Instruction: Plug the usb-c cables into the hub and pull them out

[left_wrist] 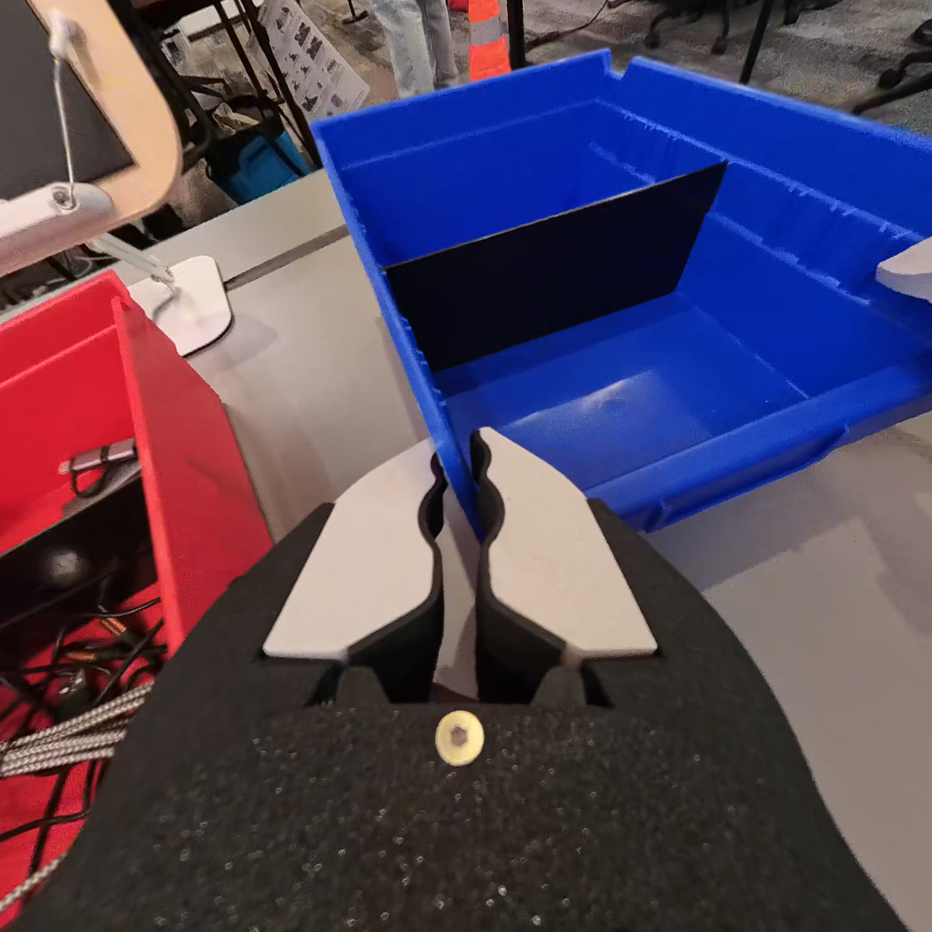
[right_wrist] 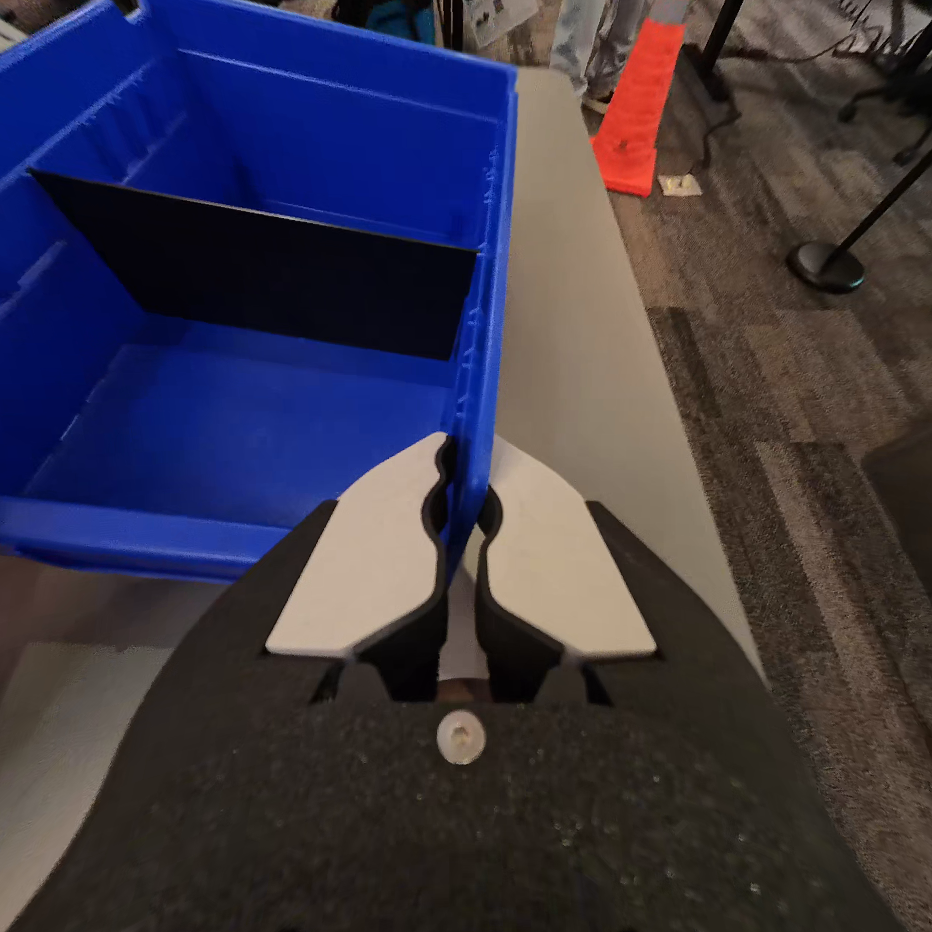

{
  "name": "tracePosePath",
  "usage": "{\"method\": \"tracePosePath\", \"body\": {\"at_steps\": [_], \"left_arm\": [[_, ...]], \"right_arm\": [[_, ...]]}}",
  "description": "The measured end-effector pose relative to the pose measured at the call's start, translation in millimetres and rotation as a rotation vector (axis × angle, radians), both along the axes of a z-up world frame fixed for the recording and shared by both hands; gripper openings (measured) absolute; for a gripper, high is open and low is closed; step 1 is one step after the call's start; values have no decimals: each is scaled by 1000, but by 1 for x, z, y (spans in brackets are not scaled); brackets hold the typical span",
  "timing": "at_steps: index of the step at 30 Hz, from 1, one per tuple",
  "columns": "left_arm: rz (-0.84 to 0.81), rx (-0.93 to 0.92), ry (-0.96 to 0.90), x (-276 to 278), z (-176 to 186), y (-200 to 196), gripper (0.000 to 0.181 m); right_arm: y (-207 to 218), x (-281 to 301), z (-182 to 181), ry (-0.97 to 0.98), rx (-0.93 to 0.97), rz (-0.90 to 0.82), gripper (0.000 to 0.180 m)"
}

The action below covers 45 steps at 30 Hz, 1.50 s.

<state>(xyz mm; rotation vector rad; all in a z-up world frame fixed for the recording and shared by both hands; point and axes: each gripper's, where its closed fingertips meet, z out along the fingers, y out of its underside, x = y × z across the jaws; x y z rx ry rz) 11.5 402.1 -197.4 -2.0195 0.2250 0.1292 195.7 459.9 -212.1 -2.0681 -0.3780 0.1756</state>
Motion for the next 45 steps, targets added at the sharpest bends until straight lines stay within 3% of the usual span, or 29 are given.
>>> {"method": "tracePosePath", "body": {"at_steps": [7, 17, 22, 24, 26, 28, 31, 35, 40, 45], "left_arm": [[33, -26, -69, -2, -25, 1, 10], [-81, -28, -145, 8, -19, -11, 20], [-284, 7, -147, -2, 5, -78, 23], [-267, 81, -121, -40, 26, -108, 25], [-136, 170, -115, -100, 48, -131, 35], [1, 236, -125, -163, 60, -153, 43], [177, 250, -87, -243, 50, -171, 43], [214, 120, -165, -272, 15, -164, 48], [196, 3, -218, -275, -8, -138, 44], [175, -26, -243, -279, -18, -122, 16]], "right_arm": [[17, -7, -11, 67, -7, -33, 5], [19, -10, -20, 239, -101, -66, 6], [12, 6, -12, 56, -59, -110, 22], [8, 10, 8, -30, 16, -131, 27], [1, 4, 36, -92, 96, -144, 27], [-9, -23, 63, -143, 154, -104, 28], [-41, -122, 89, -98, 212, 142, 35], [-113, -271, 61, 104, 102, 497, 56], [-111, -307, 4, 124, 51, 308, 58], [-95, -300, -3, 184, 18, 165, 12]]}}
